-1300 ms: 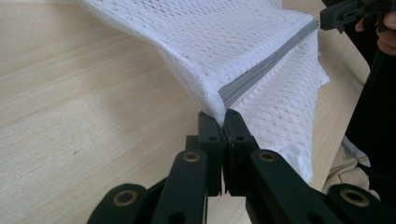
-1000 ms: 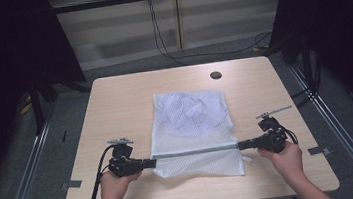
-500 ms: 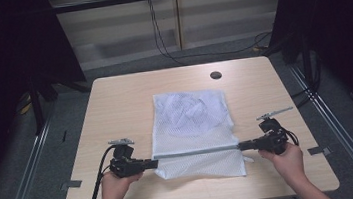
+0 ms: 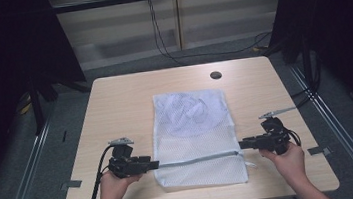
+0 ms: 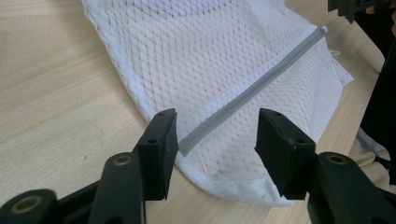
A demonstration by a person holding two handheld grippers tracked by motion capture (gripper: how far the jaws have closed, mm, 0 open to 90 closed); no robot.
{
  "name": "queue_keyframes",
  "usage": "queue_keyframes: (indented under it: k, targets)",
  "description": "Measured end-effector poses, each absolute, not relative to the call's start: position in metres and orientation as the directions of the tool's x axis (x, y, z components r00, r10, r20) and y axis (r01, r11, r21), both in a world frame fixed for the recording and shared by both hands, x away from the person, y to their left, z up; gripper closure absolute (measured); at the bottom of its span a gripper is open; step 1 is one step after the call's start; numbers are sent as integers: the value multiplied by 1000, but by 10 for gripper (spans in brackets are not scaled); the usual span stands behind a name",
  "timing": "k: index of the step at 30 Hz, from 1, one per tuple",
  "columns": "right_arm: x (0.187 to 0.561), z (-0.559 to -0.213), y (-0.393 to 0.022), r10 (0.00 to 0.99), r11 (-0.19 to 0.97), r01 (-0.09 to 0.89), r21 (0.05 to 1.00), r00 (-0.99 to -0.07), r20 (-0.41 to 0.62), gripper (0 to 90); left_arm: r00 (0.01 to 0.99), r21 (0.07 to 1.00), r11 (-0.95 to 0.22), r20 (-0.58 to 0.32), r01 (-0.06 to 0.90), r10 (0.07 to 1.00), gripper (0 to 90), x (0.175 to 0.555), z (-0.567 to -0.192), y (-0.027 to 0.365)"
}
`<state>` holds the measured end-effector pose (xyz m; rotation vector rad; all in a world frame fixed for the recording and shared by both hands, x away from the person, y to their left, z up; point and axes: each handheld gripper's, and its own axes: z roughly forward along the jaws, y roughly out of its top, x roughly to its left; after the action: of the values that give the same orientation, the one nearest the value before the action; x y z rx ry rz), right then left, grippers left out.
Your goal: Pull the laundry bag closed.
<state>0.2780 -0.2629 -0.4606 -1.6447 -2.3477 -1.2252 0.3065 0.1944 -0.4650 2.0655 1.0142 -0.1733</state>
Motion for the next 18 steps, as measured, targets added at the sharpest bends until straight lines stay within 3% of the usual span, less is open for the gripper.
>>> queue_keyframes:
  k: [2, 7, 18]
  targets:
    - [277, -460, -261, 793, 144, 796, 588, -448, 412, 600, 664, 613, -345, -421, 710, 618, 344, 307, -465, 194]
    - [276, -457, -260, 800, 146, 776, 613, -457, 388, 473, 671, 628, -364, -361, 688, 648, 220, 307, -463, 193]
    - [276, -455, -266, 828, 143, 730, 668, -458, 323, 227, 668, 652, -376, -276, 658, 691, 101, 308, -462, 193]
